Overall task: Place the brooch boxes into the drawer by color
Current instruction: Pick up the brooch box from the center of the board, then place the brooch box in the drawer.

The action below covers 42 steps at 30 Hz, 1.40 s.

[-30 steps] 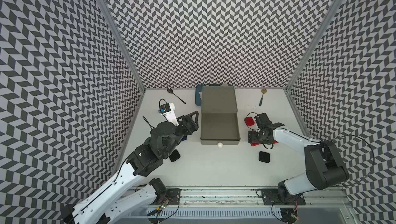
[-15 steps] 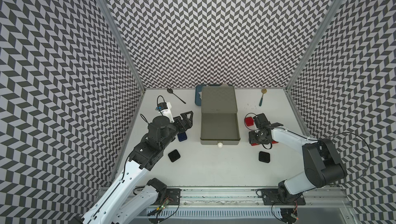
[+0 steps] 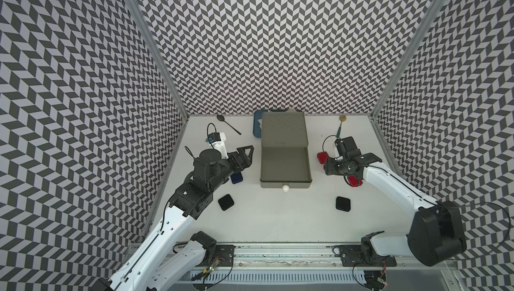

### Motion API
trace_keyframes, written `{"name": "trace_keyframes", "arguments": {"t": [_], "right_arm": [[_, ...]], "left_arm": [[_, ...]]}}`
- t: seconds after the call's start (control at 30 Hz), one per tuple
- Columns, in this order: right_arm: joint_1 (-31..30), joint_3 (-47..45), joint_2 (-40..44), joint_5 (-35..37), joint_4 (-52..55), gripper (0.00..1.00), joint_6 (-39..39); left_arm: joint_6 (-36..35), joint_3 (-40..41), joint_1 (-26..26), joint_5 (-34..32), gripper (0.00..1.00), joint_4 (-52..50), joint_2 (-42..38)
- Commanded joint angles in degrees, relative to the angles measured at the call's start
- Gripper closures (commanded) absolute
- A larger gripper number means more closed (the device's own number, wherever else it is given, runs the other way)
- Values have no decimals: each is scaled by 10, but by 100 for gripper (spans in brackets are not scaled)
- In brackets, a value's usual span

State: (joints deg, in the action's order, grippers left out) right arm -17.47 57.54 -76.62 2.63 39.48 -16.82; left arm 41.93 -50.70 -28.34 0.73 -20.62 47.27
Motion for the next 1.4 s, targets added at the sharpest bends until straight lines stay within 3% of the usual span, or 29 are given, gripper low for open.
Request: {"name": "trace_keyframes", "arguments": {"t": [0.0, 0.17, 0.3, 0.37, 0.5, 0.87, 1.37], "right_arm": [[-3, 53, 45, 5, 32, 55, -4], [-23, 154, 81, -23, 73, 56, -3], [-105, 226, 84, -6, 81, 53, 19], [-125, 250, 78, -36, 84, 53, 32], [-168, 267, 55, -79, 80, 53, 76], [-309, 314, -29, -49, 94, 51, 179], [-359, 365, -153, 1, 144, 50, 260]], "left_arm": [[-4, 1, 5, 11, 12, 15, -1], [-6, -7, 8, 10, 12, 10, 0], [-11, -17, 8, -7, 12, 3, -1], [-16, -22, 9, -16, 12, -3, 0], [-26, -27, 14, -25, 12, -16, 3], [-19, 2, 46, -15, 11, -14, -14], [-18, 22, 64, 0, 11, -15, -24]]}}
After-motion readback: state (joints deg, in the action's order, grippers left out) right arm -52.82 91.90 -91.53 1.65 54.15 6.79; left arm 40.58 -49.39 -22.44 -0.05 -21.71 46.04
